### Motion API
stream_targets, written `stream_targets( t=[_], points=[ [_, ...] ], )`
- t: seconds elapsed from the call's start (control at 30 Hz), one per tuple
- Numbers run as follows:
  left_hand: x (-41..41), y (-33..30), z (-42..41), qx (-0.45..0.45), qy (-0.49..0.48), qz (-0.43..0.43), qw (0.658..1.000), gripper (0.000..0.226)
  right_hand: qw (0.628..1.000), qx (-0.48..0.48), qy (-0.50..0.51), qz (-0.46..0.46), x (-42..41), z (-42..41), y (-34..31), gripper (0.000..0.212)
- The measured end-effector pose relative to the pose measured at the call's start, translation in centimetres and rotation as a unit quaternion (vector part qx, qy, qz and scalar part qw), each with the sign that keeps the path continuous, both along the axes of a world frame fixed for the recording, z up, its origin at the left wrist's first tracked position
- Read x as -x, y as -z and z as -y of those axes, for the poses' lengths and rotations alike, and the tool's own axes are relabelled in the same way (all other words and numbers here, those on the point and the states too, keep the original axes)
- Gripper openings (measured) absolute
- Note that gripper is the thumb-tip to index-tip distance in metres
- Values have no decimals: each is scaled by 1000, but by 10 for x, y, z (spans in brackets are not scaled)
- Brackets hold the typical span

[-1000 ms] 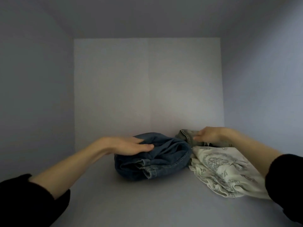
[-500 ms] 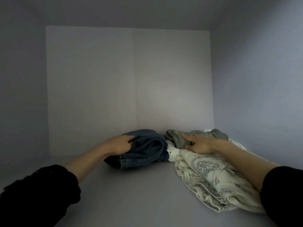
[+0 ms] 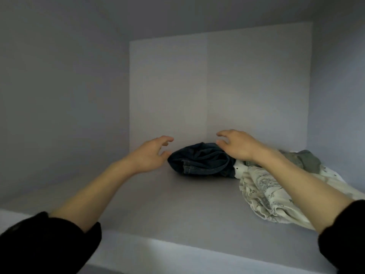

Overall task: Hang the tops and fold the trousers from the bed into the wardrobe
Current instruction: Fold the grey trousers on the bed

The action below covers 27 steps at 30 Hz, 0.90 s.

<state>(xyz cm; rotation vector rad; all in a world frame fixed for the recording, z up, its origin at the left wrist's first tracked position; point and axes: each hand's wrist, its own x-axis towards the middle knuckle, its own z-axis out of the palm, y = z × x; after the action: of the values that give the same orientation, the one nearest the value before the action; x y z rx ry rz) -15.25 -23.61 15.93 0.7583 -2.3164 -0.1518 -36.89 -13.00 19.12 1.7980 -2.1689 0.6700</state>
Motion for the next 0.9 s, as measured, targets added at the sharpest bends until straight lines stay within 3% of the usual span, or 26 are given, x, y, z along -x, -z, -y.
stream_targets(
  t=[0.2, 0.47, 0.63, 0.73, 0.9],
  points=[
    [-136, 53, -78, -1, -64, -225, 972, 27, 982, 69, -175, -1, -131, -17, 22, 37],
    [-310, 137, -217, -110, -214, -238, 941, 22, 918, 48, -373, 129, -323, -82, 122, 23],
    [-443, 187, -350, -142, -366, -201, 898, 22, 841, -105, -497, 186, -482, -152, 201, 24],
    [-510, 207, -429, -155, -438, -205, 861, 21, 776, -182, -573, 193, -567, -206, 230, 24],
    [-596, 226, -562, -160, -573, -223, 772, 19, 657, -234, -699, 159, -703, -298, 258, 26]
  ],
)
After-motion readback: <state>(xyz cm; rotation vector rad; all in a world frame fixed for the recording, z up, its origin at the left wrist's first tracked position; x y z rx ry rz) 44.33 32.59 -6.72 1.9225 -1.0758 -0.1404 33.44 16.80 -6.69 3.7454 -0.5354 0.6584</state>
